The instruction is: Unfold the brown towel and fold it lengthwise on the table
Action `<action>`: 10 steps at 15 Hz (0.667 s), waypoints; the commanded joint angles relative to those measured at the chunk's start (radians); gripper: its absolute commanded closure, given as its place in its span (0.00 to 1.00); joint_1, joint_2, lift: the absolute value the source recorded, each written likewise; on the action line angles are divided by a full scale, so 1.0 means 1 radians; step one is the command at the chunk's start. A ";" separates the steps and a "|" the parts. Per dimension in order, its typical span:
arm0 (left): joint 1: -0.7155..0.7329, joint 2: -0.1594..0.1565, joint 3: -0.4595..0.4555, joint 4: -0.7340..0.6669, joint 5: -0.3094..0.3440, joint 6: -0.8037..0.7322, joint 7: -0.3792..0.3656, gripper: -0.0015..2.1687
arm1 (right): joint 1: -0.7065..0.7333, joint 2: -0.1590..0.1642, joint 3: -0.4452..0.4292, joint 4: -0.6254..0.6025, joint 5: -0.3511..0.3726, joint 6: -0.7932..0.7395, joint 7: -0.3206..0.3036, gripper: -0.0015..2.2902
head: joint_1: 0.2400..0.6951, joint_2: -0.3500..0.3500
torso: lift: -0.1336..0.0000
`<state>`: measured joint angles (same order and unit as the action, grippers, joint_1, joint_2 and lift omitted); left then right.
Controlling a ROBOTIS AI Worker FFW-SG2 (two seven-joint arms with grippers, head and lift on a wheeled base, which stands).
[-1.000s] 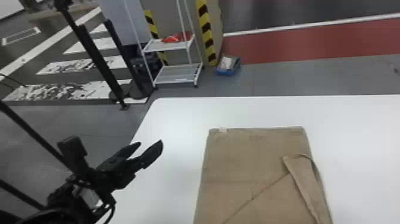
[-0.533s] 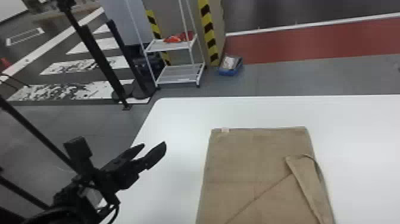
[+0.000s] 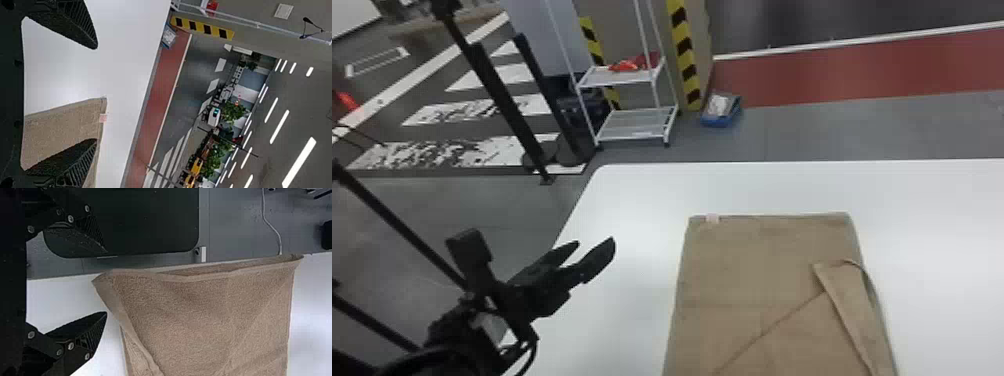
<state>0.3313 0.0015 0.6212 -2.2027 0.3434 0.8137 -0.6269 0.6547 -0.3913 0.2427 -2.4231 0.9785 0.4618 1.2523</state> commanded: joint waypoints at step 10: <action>0.000 -0.004 0.002 0.015 -0.003 0.002 -0.007 0.01 | -0.035 0.000 0.027 0.003 -0.012 0.019 -0.007 0.36 | 1.00 1.00 | 0.18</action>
<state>0.3313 0.0015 0.6225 -2.1893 0.3405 0.8154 -0.6335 0.6195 -0.3906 0.2724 -2.4195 0.9653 0.4748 1.2445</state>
